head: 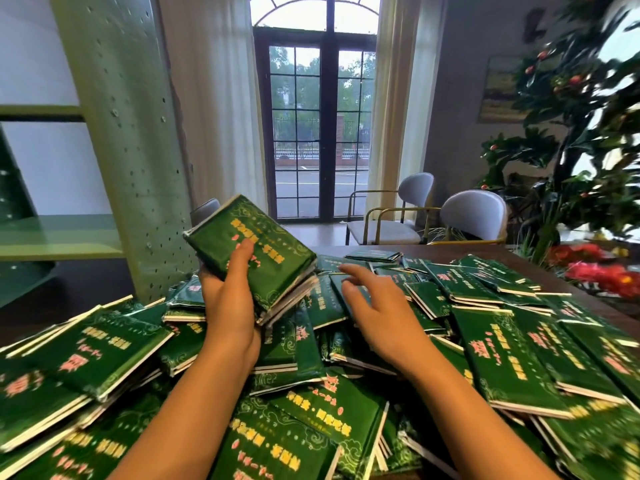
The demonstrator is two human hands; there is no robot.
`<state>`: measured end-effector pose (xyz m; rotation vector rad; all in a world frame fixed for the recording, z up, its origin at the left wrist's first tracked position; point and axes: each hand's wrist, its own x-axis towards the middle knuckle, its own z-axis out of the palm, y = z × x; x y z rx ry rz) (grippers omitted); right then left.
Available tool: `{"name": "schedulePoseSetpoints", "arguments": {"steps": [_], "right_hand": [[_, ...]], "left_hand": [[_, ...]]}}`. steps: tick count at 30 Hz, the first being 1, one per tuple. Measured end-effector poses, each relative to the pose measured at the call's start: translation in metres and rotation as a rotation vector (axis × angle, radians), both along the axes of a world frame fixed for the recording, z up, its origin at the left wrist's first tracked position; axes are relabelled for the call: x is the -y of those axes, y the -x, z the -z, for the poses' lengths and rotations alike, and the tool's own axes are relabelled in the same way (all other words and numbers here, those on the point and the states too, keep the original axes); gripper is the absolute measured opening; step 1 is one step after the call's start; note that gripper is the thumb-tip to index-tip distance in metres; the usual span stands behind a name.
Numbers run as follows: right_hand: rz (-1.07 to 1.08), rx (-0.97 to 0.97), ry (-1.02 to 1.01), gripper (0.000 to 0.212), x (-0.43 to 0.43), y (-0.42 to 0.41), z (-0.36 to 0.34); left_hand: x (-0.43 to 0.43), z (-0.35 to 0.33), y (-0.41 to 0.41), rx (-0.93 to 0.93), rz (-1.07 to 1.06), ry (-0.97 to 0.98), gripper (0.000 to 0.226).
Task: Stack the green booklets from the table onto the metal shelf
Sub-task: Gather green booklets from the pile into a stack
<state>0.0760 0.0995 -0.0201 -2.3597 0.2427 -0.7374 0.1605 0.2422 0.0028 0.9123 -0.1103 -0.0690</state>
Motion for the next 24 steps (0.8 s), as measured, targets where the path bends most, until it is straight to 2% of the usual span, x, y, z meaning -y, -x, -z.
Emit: {"name": "schedulePoseSetpoints", "arguments": {"steps": [6,8,10,13,15,21,24], "right_hand": [[0.069,-0.377,0.412,0.058,-0.006,0.000,0.006],[0.115,-0.425,0.466,0.064,-0.005,0.001,0.005],[0.138,-0.399,0.466,0.060,-0.004,0.003,0.001],[0.154,-0.254,0.385,0.037,0.002,0.005,-0.003],[0.172,-0.091,0.296,0.027,0.007,0.006,-0.005],[0.217,0.468,0.111,0.036,0.011,0.004,-0.008],[0.170,0.667,0.111,0.041,0.008,0.006,-0.009]], "left_hand": [[0.000,0.003,-0.003,-0.090,0.015,0.022,0.045],[0.001,0.004,-0.005,-0.089,0.026,0.012,0.048],[0.001,0.005,-0.006,-0.090,0.036,0.005,0.049],[0.001,0.007,-0.006,-0.099,0.063,-0.004,0.050],[0.000,0.007,-0.006,-0.092,0.071,-0.016,0.051],[0.008,0.009,0.000,0.049,0.139,-0.215,0.046],[0.015,0.004,0.003,0.074,0.204,-0.332,0.048]]}}
